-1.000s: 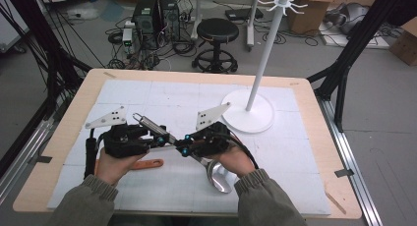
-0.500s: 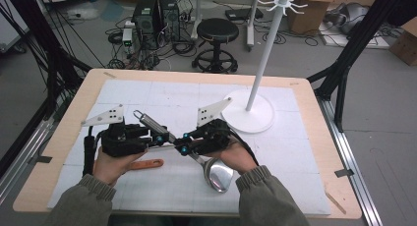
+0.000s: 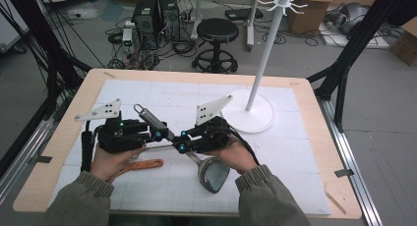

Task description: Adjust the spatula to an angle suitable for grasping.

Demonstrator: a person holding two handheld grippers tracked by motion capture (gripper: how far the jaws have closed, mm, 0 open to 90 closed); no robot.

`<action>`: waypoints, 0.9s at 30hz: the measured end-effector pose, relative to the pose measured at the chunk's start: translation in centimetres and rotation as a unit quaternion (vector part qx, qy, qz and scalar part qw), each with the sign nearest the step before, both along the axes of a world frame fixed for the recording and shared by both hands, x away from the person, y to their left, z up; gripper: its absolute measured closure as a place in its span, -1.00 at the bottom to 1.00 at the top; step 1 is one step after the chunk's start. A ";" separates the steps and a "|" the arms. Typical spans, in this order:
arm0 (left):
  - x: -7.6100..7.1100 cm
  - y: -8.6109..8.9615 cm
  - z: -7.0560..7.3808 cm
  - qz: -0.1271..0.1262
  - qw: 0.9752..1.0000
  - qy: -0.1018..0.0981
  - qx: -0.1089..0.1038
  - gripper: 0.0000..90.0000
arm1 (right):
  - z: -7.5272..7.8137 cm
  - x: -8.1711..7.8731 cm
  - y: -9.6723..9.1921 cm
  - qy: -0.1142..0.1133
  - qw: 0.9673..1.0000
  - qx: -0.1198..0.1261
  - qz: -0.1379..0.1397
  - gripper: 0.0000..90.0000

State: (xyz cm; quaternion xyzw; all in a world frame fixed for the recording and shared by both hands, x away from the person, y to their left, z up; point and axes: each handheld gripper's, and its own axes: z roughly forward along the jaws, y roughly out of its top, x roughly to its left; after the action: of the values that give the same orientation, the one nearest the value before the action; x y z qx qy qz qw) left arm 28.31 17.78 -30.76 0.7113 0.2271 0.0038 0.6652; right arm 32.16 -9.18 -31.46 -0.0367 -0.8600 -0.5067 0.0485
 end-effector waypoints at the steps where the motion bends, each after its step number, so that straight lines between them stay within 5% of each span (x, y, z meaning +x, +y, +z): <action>1: 0.0 0.0 0.1 0.000 1.000 -0.002 0.000 0.61 | 0.0 0.0 0.0 -0.002 1.000 0.003 0.003 0.73; 9: 0.0 0.6 0.7 0.008 1.000 -0.006 -0.012 0.46 | 0.5 0.3 -0.8 0.002 0.999 0.035 -0.019 0.74; 27: -0.2 1.6 0.7 0.021 1.000 -0.015 0.006 0.26 | 1.4 0.9 -3.8 0.010 0.994 0.084 -0.070 0.92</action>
State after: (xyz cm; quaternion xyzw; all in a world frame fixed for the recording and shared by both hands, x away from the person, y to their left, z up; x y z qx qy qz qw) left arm 28.14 19.37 -30.06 0.7104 0.2320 0.0303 0.6638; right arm 33.07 -12.98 -30.10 -0.0975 -0.8089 -0.5793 0.0243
